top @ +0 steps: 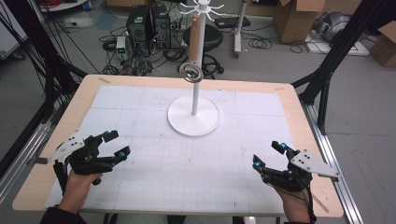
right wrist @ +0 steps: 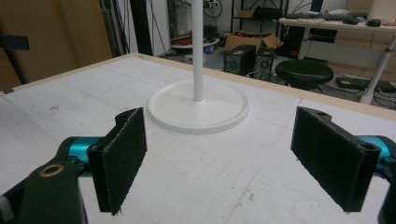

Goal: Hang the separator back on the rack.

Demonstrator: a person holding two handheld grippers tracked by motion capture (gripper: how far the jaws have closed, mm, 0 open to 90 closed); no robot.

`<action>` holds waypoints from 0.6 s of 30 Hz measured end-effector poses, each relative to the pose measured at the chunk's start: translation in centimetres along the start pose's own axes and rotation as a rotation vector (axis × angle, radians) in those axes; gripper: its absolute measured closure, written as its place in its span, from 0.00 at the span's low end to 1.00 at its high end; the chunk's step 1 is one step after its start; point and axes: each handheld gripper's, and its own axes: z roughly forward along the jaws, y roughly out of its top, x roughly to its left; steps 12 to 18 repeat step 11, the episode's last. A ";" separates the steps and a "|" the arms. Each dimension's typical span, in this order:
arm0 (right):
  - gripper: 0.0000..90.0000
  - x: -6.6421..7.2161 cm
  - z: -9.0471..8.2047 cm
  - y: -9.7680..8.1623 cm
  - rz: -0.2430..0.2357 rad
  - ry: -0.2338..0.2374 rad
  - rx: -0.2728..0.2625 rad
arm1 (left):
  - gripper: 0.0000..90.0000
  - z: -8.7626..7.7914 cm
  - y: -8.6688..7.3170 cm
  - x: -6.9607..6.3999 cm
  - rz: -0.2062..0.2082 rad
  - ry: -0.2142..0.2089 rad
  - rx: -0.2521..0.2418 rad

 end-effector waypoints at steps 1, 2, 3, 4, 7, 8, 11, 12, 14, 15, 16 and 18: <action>0.19 0.0 0.0 0.0 0.004 0.000 0.001 | 0.19 0.0 0.0 0.0 0.000 0.000 0.000; 0.19 -0.1 -0.1 0.0 0.004 -0.002 -0.001 | 0.19 0.1 0.0 -0.1 0.001 0.001 0.001; 0.19 -0.1 -0.1 -0.1 0.008 -0.001 -0.002 | 0.19 0.1 0.0 -0.1 0.000 -0.002 0.003; 0.19 -0.2 -0.1 -0.1 0.010 -0.001 -0.003 | 0.19 0.1 0.0 -0.1 0.000 -0.002 0.007; 0.19 -0.2 0.0 -0.1 0.012 -0.002 -0.002 | 0.19 0.1 -0.1 0.0 -0.002 -0.001 0.007; 0.19 -0.2 0.0 -0.1 0.011 -0.001 0.001 | 0.19 0.1 0.0 0.0 0.001 0.001 0.009; 0.19 -0.2 0.1 -0.1 0.011 0.001 0.002 | 0.19 0.1 0.0 0.1 -0.002 0.004 0.007; 0.19 -0.2 0.1 -0.1 0.011 0.001 0.002 | 0.19 0.1 0.0 0.1 -0.002 0.004 0.007; 0.19 -0.2 0.1 -0.1 0.011 0.001 0.002 | 0.19 0.1 0.0 0.1 -0.002 0.004 0.007; 0.19 -0.2 0.1 -0.1 0.011 0.001 0.002 | 0.19 0.1 0.0 0.1 -0.002 0.004 0.007; 0.19 -0.2 0.1 -0.1 0.011 0.001 0.002 | 0.19 0.1 0.0 0.1 -0.002 0.004 0.007; 0.19 -0.2 0.1 -0.1 0.011 0.001 0.002 | 0.19 0.1 0.0 0.1 -0.002 0.004 0.007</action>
